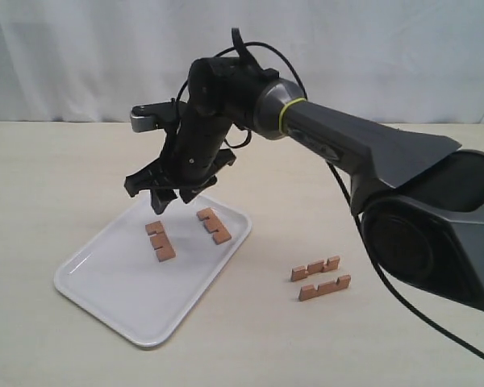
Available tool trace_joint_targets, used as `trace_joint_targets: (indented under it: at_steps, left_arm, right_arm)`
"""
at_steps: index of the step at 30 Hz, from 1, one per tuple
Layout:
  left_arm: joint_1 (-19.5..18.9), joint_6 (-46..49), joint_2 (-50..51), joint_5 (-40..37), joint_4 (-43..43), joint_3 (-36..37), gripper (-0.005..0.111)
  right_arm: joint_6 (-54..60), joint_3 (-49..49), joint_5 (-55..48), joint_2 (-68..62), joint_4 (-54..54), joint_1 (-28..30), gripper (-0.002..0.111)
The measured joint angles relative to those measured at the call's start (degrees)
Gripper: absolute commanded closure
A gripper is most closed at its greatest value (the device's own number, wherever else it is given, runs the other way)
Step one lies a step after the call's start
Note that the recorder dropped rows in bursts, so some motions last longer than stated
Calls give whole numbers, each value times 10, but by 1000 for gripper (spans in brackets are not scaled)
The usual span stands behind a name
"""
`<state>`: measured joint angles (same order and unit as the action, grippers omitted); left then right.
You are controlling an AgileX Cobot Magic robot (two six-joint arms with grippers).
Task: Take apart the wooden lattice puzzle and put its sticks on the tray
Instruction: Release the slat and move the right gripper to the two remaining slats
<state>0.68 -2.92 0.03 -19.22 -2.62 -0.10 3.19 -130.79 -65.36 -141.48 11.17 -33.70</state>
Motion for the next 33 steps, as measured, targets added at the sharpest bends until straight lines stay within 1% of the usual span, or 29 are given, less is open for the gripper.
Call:
trace_joint_targets:
  at_steps: [3,7,14,19,25,29,33]
  left_arm:
    - [0,0,0,0,0,0,107]
    - [0,0,0,0,0,0,107]
    - [0,0,0,0,0,0,107]
    - [0,0,0,0,0,0,107]
    - [0,0,0,0,0,0,107]
    - [0,0,0,0,0,0,107]
    - [0,0,0,0,0,0,107]
  right_arm:
    - [14,0,-31,29,-41,0,58]
    - [19,2,-39,69,-105,2,58]
    - [23,52,-41,156,-118,25,60]
    - [33,135,-41,223,-123,47,61]
    - [34,264,-42,289,-123,78,77]
    - [34,338,-44,315,-128,101,78]
    - [34,402,-45,316,-144,112,78]
